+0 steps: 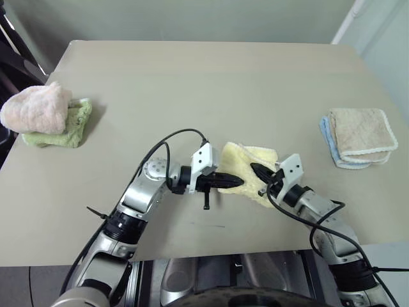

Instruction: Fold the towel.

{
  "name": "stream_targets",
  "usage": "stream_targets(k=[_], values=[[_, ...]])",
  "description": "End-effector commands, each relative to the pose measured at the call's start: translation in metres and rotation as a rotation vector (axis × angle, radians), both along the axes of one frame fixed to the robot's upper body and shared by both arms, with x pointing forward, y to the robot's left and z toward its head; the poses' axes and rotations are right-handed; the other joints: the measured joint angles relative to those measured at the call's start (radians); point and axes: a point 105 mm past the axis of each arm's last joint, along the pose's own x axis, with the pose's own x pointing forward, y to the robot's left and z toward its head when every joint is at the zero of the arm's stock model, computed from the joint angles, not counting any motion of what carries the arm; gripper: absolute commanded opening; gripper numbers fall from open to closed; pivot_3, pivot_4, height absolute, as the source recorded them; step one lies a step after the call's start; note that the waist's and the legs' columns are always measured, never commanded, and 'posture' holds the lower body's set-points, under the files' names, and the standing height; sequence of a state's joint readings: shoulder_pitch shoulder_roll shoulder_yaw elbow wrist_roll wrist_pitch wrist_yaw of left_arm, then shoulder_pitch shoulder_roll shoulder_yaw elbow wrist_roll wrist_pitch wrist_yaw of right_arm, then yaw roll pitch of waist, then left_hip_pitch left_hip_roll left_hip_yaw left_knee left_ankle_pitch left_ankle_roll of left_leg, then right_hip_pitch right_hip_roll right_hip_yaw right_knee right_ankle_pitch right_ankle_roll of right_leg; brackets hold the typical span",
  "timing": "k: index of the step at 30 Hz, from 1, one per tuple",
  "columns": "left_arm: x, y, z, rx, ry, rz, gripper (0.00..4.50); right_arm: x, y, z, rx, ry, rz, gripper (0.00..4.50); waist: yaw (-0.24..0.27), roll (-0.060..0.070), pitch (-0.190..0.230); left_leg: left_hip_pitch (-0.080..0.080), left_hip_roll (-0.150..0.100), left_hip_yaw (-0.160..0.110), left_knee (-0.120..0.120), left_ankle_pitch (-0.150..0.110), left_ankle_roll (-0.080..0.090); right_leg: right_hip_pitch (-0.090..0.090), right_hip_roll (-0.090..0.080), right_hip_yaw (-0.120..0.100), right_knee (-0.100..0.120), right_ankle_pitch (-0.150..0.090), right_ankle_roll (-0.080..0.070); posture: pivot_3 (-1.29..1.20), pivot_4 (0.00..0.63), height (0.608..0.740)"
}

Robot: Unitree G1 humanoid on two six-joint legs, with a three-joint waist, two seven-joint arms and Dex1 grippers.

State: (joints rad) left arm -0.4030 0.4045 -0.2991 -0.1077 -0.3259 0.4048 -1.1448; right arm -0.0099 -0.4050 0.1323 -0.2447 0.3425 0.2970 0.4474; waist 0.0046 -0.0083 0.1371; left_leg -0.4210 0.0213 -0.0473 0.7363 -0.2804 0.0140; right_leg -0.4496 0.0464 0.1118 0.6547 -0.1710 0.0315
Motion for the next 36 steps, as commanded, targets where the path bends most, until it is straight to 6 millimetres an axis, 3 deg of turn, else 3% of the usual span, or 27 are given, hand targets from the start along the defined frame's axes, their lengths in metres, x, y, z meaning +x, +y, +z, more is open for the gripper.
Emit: stream_targets(k=[1, 4, 6, 8, 10, 13, 17, 20, 24, 35, 36], values=[[-0.008, -0.013, 0.017, -0.062, -0.021, -0.004, 0.04, 0.004, -0.013, 0.018, 0.052, -0.009, -0.03, 0.0, 0.0, 0.001, 0.0, 0.0, 0.0, 0.0, 0.0, -0.001, -0.001, 0.0, 0.0, 0.0, -0.001, 0.0, 0.0, 0.0, 0.15, 0.703], [-0.006, -0.015, 0.022, -0.094, -0.021, 0.036, 0.01, -0.002, -0.014, 0.045, 0.149, -0.001, 0.004, 0.17, 0.0, 0.001, 0.0, -0.007, 0.0, 0.0, 0.0, -0.001, -0.001, -0.001, 0.0, 0.0, -0.002, 0.0, 0.0, 0.0, 0.15, 0.703], [0.008, -0.011, 0.021, -0.102, -0.018, 0.078, 0.0, -0.009, -0.017, 0.071, 0.227, -0.018, 0.048, 0.55, 0.002, 0.003, 0.0, -0.011, 0.0, 0.001, 0.0, -0.001, -0.001, -0.006, 0.0, 0.0, -0.001, 0.001, -0.001, 0.0, 0.15, 0.703], [0.019, -0.006, 0.016, -0.1, -0.018, 0.106, 0.0, -0.013, -0.023, 0.086, 0.262, -0.022, 0.055, 1.22, 0.003, 0.003, 0.0, -0.016, 0.0, 0.003, -0.001, -0.001, -0.002, -0.012, 0.0, 0.0, -0.001, 0.005, -0.009, 0.0, 0.15, 0.703], [0.025, -0.003, 0.008, -0.079, -0.035, 0.116, 0.0, -0.015, -0.029, 0.093, 0.276, -0.004, 0.048, 1.92, 0.004, 0.003, 0.0, -0.015, 0.0, 0.003, -0.002, -0.001, -0.002, -0.012, 0.0, 0.0, -0.001, 0.004, -0.01, 0.0, 0.15, 0.703], [0.032, 0.004, -0.002, -0.087, -0.026, 0.144, 0.0, -0.021, -0.042, 0.085, 0.271, 0.127, 0.032, 2.83, 0.005, 0.003, 0.0, -0.015, 0.001, 0.003, -0.002, -0.001, -0.002, -0.012, 0.0, 0.0, -0.001, 0.002, -0.01, 0.0, 0.15, 0.703], [0.036, 0.01, -0.012, -0.077, -0.039, 0.153, 0.0, -0.027, -0.052, 0.072, 0.304, 0.26, 0.011, 2.83, 0.01, 0.003, 0.0, -0.015, 0.001, 0.004, -0.002, -0.003, -0.001, -0.012, 0.0, 0.001, -0.001, -0.001, -0.008, 0.0, 0.15, 0.703], [0.035, 0.011, -0.019, -0.066, -0.051, 0.148, 0.0, -0.031, -0.052, 0.062, 0.347, 0.353, 0.023, 2.83, 0.009, 0.003, 0.0, -0.015, 0.001, 0.004, -0.002, -0.004, 0.0, -0.012, 0.0, 0.001, -0.001, -0.006, 0.0, 0.0, 0.15, 0.703], [0.035, 0.01, -0.022, -0.07, -0.056, 0.158, 0.0, -0.033, -0.048, 0.047, 0.35, 0.434, 0.022, 2.83, 0.008, 0.003, 0.0, -0.015, 0.001, 0.004, -0.002, -0.004, 0.0, -0.012, 0.0, 0.001, 0.0, -0.005, 0.001, 0.0, 0.15, 0.703], [0.034, 0.012, -0.025, -0.057, -0.069, 0.166, 0.0, -0.031, -0.047, 0.043, 0.294, 0.406, 0.019, 2.83, 0.007, 0.004, 0.0, -0.015, 0.001, 0.004, -0.002, -0.004, 0.001, -0.012, 0.0, 0.001, 0.001, -0.004, 0.001, 0.0, 0.15, 0.703], [0.034, 0.011, -0.025, -0.057, -0.072, 0.166, 0.0, -0.031, -0.046, 0.045, 0.285, 0.388, 0.023, 2.66, 0.007, 0.004, 0.0, -0.015, 0.001, 0.004, -0.002, -0.004, 0.001, -0.012, 0.0, 0.001, 0.001, -0.004, 0.001, 0.0, 0.15, 0.703]])
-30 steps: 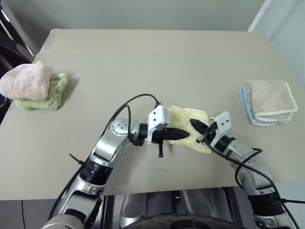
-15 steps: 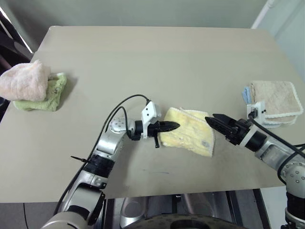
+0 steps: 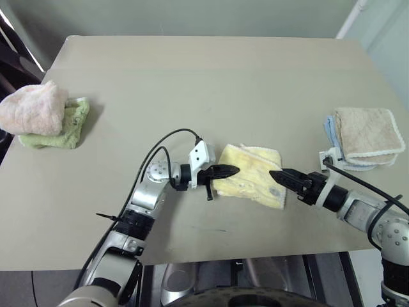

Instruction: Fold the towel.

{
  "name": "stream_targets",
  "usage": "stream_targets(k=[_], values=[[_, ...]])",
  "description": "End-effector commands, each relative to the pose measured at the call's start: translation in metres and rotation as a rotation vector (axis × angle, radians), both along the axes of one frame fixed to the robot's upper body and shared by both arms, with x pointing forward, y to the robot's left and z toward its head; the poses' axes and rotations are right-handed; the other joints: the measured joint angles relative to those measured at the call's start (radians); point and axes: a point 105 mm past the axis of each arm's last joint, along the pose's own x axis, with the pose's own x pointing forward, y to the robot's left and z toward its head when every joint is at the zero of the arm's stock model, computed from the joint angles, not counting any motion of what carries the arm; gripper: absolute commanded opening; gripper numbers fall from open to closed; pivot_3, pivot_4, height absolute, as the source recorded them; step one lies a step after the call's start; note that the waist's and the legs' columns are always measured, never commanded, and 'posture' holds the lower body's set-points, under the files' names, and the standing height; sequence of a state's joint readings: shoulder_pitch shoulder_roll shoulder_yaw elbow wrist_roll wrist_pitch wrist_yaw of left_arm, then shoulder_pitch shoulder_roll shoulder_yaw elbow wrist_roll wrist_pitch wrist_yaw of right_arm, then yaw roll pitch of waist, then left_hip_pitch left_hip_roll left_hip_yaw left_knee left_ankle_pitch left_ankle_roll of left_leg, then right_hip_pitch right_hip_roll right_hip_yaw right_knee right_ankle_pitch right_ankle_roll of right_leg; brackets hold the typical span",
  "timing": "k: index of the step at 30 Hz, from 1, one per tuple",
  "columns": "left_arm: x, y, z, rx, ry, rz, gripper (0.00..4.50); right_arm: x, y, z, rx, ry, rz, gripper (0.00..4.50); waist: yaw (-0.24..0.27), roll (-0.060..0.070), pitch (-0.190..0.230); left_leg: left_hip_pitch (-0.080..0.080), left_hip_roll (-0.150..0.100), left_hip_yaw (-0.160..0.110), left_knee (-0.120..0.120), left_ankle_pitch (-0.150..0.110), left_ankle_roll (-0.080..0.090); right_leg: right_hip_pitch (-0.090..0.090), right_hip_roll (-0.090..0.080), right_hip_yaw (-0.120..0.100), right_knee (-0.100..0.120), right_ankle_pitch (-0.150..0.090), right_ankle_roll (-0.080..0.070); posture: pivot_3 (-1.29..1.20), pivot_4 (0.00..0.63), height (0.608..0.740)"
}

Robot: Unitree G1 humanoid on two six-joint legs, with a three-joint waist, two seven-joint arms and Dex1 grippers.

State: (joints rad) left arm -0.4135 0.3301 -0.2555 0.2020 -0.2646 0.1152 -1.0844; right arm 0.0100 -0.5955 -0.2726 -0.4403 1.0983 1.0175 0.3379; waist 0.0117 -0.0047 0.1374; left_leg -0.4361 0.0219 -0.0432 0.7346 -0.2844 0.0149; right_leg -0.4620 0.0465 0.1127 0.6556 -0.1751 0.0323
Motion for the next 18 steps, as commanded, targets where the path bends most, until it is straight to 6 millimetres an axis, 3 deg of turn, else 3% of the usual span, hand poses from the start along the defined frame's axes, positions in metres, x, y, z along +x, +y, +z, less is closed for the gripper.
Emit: stream_targets(k=[1, 8, 18], values=[[0.0, -0.002, 0.002, 0.0, -0.024, 0.001, 0.0, 0.002, 0.002, 0.012, -0.021, -0.087, 0.02, 2.47, 0.0, 0.0, 0.0, 0.0, 0.0, 0.0, 0.0, 0.0, 0.0, 0.0, 0.0, 0.0, 0.0, 0.0, 0.0, 0.0, 0.15, 0.703], [0.009, 0.0, 0.009, -0.004, -0.048, 0.029, 0.0, 0.006, 0.006, 0.023, -0.016, -0.152, 0.05, 0.19, 0.0, 0.0, 0.0, 0.0, 0.0, 0.0, 0.0, 0.0, 0.0, 0.0, 0.0, 0.0, 0.0, 0.001, 0.0, 0.0, 0.15, 0.703], [0.02, 0.0, 0.019, -0.028, -0.09, 0.089, 0.0, 0.015, 0.011, 0.036, -0.044, -0.229, 0.091, 0.05, -0.002, 0.0, 0.0, 0.0, 0.0, 0.001, 0.001, 0.001, 0.001, 0.0, 0.0, 0.0, 0.001, 0.002, 0.0, 0.0, 0.15, 0.703]])
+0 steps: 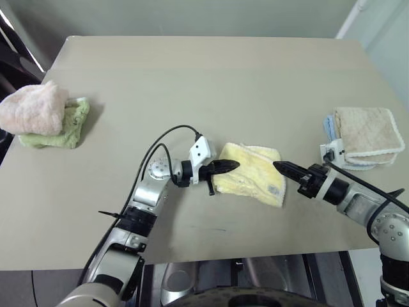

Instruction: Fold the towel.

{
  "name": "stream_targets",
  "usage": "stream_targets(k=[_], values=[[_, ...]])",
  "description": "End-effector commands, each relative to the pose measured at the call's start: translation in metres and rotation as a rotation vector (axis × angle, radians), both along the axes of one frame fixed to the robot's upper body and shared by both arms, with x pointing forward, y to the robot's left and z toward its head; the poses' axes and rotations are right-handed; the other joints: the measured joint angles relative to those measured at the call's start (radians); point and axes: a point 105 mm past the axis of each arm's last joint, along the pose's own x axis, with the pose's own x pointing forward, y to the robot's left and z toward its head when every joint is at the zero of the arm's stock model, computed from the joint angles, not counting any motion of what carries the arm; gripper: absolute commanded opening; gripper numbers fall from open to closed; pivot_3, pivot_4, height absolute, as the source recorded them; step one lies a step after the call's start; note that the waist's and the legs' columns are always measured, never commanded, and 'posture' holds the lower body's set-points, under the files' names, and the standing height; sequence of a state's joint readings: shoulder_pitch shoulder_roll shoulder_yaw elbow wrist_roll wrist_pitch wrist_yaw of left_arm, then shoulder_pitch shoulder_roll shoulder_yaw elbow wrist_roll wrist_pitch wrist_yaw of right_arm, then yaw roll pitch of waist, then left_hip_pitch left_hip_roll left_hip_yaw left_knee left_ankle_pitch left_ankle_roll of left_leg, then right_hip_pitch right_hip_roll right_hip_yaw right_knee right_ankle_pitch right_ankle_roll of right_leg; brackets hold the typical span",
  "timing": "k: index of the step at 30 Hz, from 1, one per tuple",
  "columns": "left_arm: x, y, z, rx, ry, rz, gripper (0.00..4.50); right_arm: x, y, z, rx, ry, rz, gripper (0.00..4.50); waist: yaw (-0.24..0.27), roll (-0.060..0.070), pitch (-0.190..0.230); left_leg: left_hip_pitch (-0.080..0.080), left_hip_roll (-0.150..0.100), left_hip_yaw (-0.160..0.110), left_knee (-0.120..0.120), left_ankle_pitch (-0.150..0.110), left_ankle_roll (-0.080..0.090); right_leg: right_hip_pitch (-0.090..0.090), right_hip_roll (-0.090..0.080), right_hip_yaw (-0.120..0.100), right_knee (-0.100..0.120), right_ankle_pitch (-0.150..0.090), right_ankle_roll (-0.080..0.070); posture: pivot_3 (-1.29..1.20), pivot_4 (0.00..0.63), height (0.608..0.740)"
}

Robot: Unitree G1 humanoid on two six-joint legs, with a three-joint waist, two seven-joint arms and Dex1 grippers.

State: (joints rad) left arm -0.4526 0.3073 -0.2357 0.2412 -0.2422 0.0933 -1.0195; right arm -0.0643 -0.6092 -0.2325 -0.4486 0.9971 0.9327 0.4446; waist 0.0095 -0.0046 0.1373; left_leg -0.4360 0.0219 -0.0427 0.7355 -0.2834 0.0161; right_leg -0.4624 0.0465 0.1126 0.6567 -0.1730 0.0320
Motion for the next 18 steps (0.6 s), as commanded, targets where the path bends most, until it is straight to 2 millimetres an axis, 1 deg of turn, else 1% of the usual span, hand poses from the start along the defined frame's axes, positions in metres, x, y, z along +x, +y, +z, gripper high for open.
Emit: stream_targets(k=[1, 4, 8, 10, 11, 12, 14, 18], values=[[0.004, 0.0, 0.013, -0.029, -0.045, 0.015, 0.0, 0.007, 0.0, 0.014, -0.021, -0.078, 0.012, 0.05, -0.001, 0.0, 0.0, 0.0, 0.0, 0.0, 0.0, 0.0, 0.0, 0.0, 0.0, 0.0, 0.0, 0.0, 0.0, 0.0, 0.15, 0.703], [0.004, 0.0, 0.017, -0.05, -0.039, 0.02, 0.0, 0.014, -0.002, 0.014, -0.049, -0.092, 0.003, 0.05, -0.001, 0.0, 0.0, 0.0, 0.0, 0.0, 0.0, 0.0, 0.0, 0.0, 0.0, 0.0, 0.001, 0.0, 0.0, 0.0, 0.15, 0.703], [0.0, 0.0, 0.021, -0.072, -0.028, 0.012, 0.0, 0.029, -0.012, 0.013, -0.079, -0.115, -0.047, 0.05, -0.001, 0.0, 0.0, 0.0, 0.0, 0.0, 0.001, 0.001, 0.0, 0.0, 0.0, 0.0, 0.001, 0.001, 0.0, 0.0, 0.15, 0.703], [-0.001, -0.001, 0.021, -0.074, -0.028, 0.012, 0.0, 0.036, -0.013, 0.009, -0.099, -0.12, -0.057, 0.05, -0.001, 0.0, 0.0, 0.0, 0.0, 0.0, 0.001, 0.001, 0.0, -0.001, 0.0, 0.0, 0.001, 0.005, -0.007, 0.0, 0.15, 0.703], [-0.002, -0.001, 0.022, -0.077, -0.027, 0.012, 0.0, 0.039, -0.013, 0.007, -0.112, -0.12, -0.057, 0.05, -0.001, 0.0, 0.0, 0.0, 0.0, 0.0, 0.001, 0.001, 0.0, -0.001, 0.0, 0.0, 0.001, 0.006, -0.008, 0.0, 0.15, 0.703], [-0.003, -0.002, 0.023, -0.079, -0.028, 0.013, 0.0, 0.04, -0.014, 0.006, -0.125, -0.12, -0.055, 0.05, -0.002, 0.0, 0.0, 0.0, 0.0, 0.0, 0.001, 0.001, 0.0, -0.001, 0.0, 0.0, 0.001, 0.006, -0.008, 0.0, 0.15, 0.703], [-0.004, -0.002, 0.024, -0.078, -0.038, 0.014, 0.0, 0.042, -0.014, 0.001, -0.158, -0.123, -0.05, 0.05, -0.001, 0.0, 0.0, 0.0, 0.0, 0.0, 0.001, 0.001, 0.0, -0.001, 0.0, 0.0, 0.001, 0.01, -0.001, 0.0, 0.15, 0.703], [-0.003, -0.001, 0.026, -0.077, -0.04, 0.016, 0.0, 0.041, -0.012, -0.009, -0.187, -0.101, -0.03, 0.05, -0.001, 0.0, 0.0, 0.0, 0.0, 0.001, 0.0, 0.001, 0.0, -0.001, 0.0, 0.0, 0.001, 0.01, -0.001, 0.0, 0.15, 0.703]])
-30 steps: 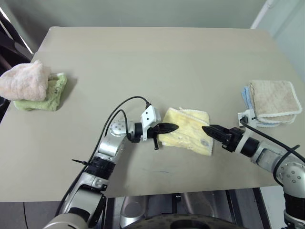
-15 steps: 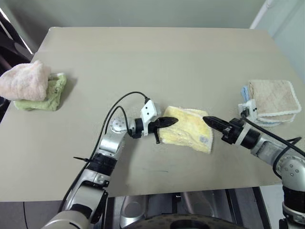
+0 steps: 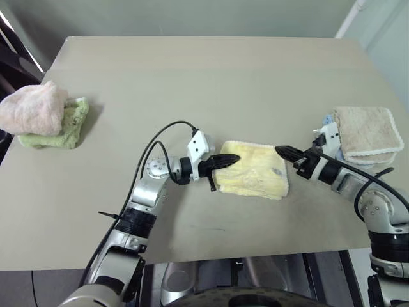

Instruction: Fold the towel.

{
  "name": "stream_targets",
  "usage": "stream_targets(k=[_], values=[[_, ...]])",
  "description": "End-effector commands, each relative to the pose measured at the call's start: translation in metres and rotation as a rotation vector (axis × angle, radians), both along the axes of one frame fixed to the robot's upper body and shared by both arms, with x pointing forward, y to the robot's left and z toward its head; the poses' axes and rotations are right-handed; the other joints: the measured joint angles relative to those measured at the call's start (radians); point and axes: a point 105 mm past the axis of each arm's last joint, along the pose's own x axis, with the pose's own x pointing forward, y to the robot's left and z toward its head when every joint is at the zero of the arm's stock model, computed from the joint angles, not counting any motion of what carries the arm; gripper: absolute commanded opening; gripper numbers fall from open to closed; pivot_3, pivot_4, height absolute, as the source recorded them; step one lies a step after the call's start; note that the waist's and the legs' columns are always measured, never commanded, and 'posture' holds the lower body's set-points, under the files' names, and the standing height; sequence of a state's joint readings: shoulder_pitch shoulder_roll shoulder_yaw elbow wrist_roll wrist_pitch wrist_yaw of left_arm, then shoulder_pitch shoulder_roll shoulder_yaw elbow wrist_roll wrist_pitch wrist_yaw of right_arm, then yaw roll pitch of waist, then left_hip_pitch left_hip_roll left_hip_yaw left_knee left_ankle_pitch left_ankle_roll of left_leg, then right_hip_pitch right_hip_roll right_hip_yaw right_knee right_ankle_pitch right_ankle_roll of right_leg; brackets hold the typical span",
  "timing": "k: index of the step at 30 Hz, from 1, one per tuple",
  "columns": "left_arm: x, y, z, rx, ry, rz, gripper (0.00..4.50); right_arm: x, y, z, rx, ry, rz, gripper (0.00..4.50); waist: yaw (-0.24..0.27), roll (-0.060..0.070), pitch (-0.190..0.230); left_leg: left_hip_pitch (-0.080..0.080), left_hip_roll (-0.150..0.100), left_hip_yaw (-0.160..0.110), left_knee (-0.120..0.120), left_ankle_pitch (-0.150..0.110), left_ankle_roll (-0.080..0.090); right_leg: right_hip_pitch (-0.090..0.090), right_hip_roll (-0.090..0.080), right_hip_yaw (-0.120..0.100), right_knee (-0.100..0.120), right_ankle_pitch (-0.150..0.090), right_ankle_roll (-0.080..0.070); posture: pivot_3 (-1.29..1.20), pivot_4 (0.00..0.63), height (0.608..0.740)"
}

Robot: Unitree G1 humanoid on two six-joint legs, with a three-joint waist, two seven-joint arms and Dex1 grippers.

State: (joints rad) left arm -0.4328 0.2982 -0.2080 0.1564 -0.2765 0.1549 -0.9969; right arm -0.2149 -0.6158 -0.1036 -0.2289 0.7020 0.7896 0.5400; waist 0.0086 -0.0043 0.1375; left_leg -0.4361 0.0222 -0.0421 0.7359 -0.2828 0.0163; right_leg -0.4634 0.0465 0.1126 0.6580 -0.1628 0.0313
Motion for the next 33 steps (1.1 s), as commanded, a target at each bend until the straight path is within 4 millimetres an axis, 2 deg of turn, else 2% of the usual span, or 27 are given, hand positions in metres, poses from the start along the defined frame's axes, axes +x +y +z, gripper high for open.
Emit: stream_targets(k=[1, 6, 8, 13, 17, 20, 21, 23, 26, 30, 31, 33], values=[[-0.001, 0.001, 0.012, -0.02, -0.042, -0.001, 0.0, -0.002, 0.003, 0.004, -0.021, -0.023, 0.033, 0.05, 0.0, 0.0, 0.0, 0.0, 0.0, 0.0, 0.0, 0.0, 0.0, 0.0, 0.0, 0.0, 0.0, 0.0, 0.0, 0.0, 0.15, 0.703], [0.003, 0.004, 0.013, -0.022, -0.028, 0.011, 0.0, -0.005, 0.002, 0.004, -0.034, -0.035, 0.026, 0.05, 0.0, 0.0, 0.0, 0.0, 0.0, 0.0, 0.0, 0.0, 0.0, 0.0, 0.0, 0.0, 0.0, -0.002, -0.004, 0.0, 0.15, 0.703], [0.005, 0.005, 0.013, -0.028, -0.016, 0.013, 0.39, -0.002, -0.002, 0.011, -0.025, -0.07, -0.014, 0.0, 0.0, 0.0, 0.0, 0.0, 0.0, 0.0, 0.0, 0.0, 0.0, 0.0, 0.0, 0.0, 0.0, -0.004, -0.007, 0.0, 0.15, 0.703], [0.011, 0.007, 0.02, -0.074, 0.017, 0.02, 1.88, 0.003, -0.01, 0.029, 0.012, -0.138, -0.066, 1.25, 0.001, 0.0, 0.0, 0.0, 0.0, 0.0, 0.0, 0.001, 0.0, 0.0, 0.0, 0.0, 0.0, -0.004, -0.007, 0.0, 0.15, 0.703], [0.014, 0.009, 0.029, -0.115, 0.047, 0.01, 3.36, 0.001, -0.012, 0.04, 0.015, -0.174, -0.065, 2.64, 0.0, 0.0, 0.0, 0.0, 0.0, 0.0, 0.0, 0.001, 0.0, 0.0, 0.0, 0.0, 0.001, -0.003, -0.008, 0.0, 0.15, 0.703], [0.022, 0.014, 0.04, -0.153, 0.04, 0.039, 4.43, -0.006, -0.011, 0.059, 0.031, -0.234, -0.056, 3.71, 0.0, 0.0, 0.0, 0.0, 0.0, 0.0, 0.0, 0.001, 0.0, 0.0, 0.0, 0.0, 0.002, -0.003, -0.008, 0.0, 0.15, 0.703], [0.022, 0.014, 0.049, -0.193, 0.054, 0.027, 4.5, -0.014, -0.004, 0.07, 0.059, -0.254, -0.01, 4.01, 0.001, 0.0, 0.0, 0.0, 0.0, 0.0, 0.0, 0.001, 0.0, 0.0, 0.0, 0.0, 0.002, -0.003, -0.008, 0.0, 0.15, 0.703], [0.015, 0.013, 0.061, -0.239, 0.086, -0.029, 4.5, -0.031, 0.011, 0.081, 0.101, -0.267, 0.092, 4.01, 0.0, 0.0, 0.0, 0.0, 0.0, 0.001, 0.0, 0.001, -0.001, -0.001, 0.0, 0.0, 0.002, -0.003, -0.007, 0.0, 0.15, 0.703], [-0.009, 0.009, 0.063, -0.222, 0.127, -0.17, 4.5, -0.052, 0.037, 0.075, 0.092, -0.222, 0.22, 4.01, 0.0, 0.0, 0.0, 0.0, 0.0, 0.001, 0.0, 0.002, -0.001, 0.0, 0.0, 0.0, 0.003, -0.006, -0.008, 0.0, 0.15, 0.703], [-0.022, 0.01, 0.059, -0.19, 0.174, -0.247, 4.5, -0.051, 0.051, 0.063, 0.112, -0.216, 0.206, 4.01, 0.0, 0.0, 0.0, 0.0, 0.0, 0.001, 0.0, 0.002, -0.001, 0.0, 0.0, 0.0, 0.003, -0.009, -0.005, 0.0, 0.15, 0.703], [-0.026, 0.009, 0.059, -0.187, 0.187, -0.272, 4.5, -0.05, 0.055, 0.058, 0.116, -0.21, 0.193, 3.84, -0.001, 0.0, 0.0, 0.001, 0.0, 0.001, 0.0, 0.002, -0.001, 0.0, 0.0, 0.0, 0.003, -0.009, -0.004, 0.0, 0.15, 0.703], [-0.029, 0.007, 0.059, -0.202, 0.206, -0.29, 4.13, -0.045, 0.058, 0.049, 0.122, -0.199, 0.163, 3.45, -0.001, 0.0, 0.0, 0.001, 0.0, 0.001, 0.0, 0.002, -0.001, -0.001, 0.0, 0.0, 0.003, -0.008, -0.003, 0.0, 0.15, 0.703]])
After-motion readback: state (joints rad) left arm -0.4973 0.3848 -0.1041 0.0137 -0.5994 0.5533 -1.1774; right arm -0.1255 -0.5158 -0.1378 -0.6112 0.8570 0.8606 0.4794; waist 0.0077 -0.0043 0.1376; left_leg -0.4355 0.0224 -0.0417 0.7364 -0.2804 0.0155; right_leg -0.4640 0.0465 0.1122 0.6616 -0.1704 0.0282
